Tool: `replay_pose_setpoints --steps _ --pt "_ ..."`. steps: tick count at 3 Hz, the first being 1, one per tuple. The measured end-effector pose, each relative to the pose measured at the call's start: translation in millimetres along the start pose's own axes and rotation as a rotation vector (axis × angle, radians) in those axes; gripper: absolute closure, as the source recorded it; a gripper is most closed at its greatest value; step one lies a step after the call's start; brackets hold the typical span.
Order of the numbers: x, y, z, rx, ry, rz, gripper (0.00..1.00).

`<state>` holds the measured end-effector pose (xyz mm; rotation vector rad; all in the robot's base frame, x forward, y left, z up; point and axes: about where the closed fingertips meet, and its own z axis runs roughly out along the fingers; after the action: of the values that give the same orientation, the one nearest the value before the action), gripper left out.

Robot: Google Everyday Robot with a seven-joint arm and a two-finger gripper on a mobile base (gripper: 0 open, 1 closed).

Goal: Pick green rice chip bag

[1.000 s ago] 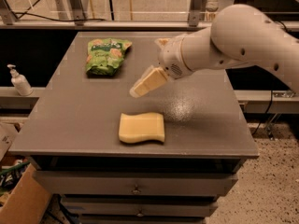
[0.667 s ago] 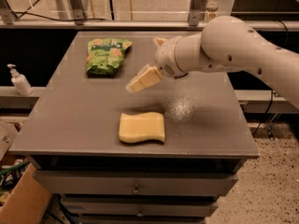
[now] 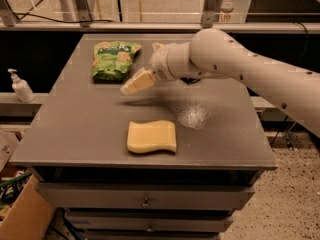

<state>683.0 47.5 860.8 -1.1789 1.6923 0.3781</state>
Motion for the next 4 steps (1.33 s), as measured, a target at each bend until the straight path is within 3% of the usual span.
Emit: replay_pose_setpoints --steps 3,4 --pt "-32 7 73 -0.037 -0.052 0.043 0.00" --pt "-37 17 86 -0.064 -0.056 0.046 0.16"
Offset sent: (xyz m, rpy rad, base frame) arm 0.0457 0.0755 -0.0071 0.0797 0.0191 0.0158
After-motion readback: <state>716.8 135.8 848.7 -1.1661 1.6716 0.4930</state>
